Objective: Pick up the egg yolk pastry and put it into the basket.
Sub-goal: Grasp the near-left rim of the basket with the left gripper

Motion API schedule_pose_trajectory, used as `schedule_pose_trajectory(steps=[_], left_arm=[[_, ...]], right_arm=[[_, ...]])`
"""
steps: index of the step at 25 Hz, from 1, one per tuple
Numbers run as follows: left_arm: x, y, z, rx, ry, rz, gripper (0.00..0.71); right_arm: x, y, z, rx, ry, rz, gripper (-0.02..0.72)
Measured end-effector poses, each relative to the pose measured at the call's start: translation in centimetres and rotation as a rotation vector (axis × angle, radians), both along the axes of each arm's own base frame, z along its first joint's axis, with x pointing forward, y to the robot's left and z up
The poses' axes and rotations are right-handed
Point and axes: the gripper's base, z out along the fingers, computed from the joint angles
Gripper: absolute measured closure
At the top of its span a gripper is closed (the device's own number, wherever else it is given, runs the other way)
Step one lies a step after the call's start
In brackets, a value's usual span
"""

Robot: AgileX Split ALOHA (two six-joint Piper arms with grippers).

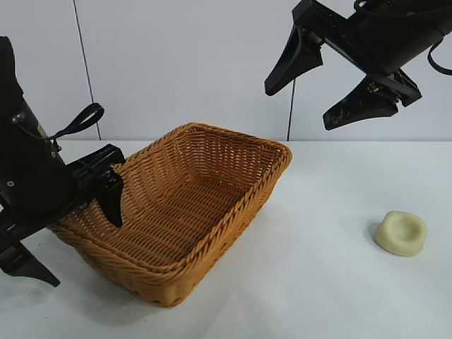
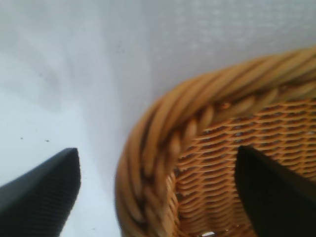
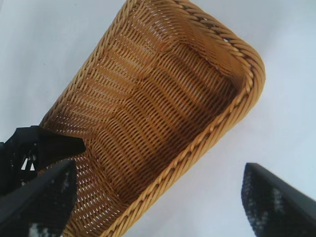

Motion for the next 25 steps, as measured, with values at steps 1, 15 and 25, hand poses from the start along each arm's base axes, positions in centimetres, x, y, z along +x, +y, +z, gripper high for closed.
schedule_pose_trajectory(steps=[1,15,25], left_arm=[[0.0,0.0,0.0,-0.001,-0.003,0.001,0.095],[-0.3,-0.8,-1.2,0.014,0.028,-0.025,0.150],[-0.3,-0.8,-1.2,0.004,0.032,-0.004,0.586]], right_arm=[[0.0,0.0,0.0,0.000,-0.001,-0.001,0.056],[0.0,0.0,0.0,-0.001,-0.003,-0.003,0.056],[0.0,0.0,0.0,-0.001,-0.003,-0.003,0.056]])
